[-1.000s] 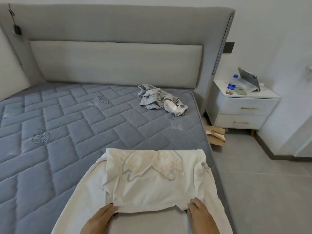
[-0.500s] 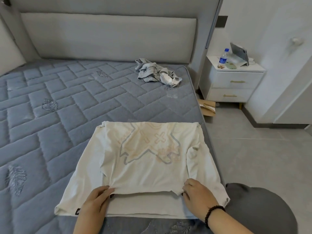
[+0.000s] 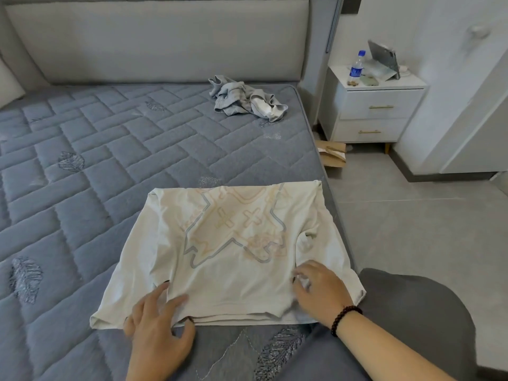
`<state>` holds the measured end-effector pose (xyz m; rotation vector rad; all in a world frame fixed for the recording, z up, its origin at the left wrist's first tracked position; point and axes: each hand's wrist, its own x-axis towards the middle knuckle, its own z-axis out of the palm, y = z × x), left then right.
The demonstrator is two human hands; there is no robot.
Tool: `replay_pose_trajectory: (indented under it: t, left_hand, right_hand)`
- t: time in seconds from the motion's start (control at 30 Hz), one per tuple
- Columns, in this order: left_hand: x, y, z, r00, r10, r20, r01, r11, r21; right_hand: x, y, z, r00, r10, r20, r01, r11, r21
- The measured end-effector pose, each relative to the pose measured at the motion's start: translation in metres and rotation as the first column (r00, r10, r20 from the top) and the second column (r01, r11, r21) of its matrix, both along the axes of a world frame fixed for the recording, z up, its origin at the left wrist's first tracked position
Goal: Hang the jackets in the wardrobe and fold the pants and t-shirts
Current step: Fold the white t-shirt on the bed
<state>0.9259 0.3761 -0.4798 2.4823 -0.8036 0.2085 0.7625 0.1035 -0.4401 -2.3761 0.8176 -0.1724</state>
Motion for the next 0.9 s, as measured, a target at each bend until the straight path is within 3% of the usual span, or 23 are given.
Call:
replay_pose_trajectory:
  t: [0.1, 0.2, 0.27, 0.33, 0.53, 0.63, 0.83, 0.9]
  left_hand:
    - [-0.019, -0.043, -0.003, 0.969, -0.231, -0.093, 0.223, 0.971, -0.085]
    - [-0.044, -0.094, -0.001, 0.852, -0.489, -0.185, 0.479, 0.872, -0.102]
    - [-0.056, -0.125, 0.005, 0.819, -0.5, -0.282, 0.485, 0.866, -0.125]
    - [-0.063, -0.149, 0.007, 0.793, -0.464, -0.394, 0.425, 0.886, -0.188]
    - [-0.072, -0.185, 0.001, 0.801, -0.477, -0.362, 0.493, 0.869, -0.054]
    - [-0.074, -0.191, -0.002, 0.823, -0.451, -0.344, 0.473, 0.881, -0.024]
    - [-0.073, -0.187, -0.001, 0.789, -0.42, -0.449, 0.43, 0.899, -0.085]
    - [-0.075, -0.187, 0.0, 0.78, -0.414, -0.468, 0.422, 0.902, -0.095]
  right_hand:
    - [0.007, -0.021, -0.003, 0.945, -0.321, 0.069, 0.312, 0.943, 0.111]
    - [0.007, -0.046, -0.01, 0.809, -0.587, 0.015, 0.538, 0.751, 0.383]
    - [0.007, -0.055, -0.013, 0.743, -0.668, -0.03, 0.557, 0.592, 0.582]
    - [0.011, -0.058, -0.012, 0.746, -0.665, -0.03, 0.495, 0.524, 0.693]
    - [0.021, -0.063, -0.013, 0.845, -0.535, 0.003, 0.383, 0.608, 0.696]
    - [0.024, -0.069, -0.016, 0.861, -0.506, -0.046, 0.412, 0.643, 0.646]
    - [0.012, -0.073, -0.014, 0.715, -0.691, -0.101, 0.578, 0.504, 0.642]
    - [0.001, -0.075, -0.015, 0.633, -0.761, -0.143, 0.637, 0.407, 0.655]
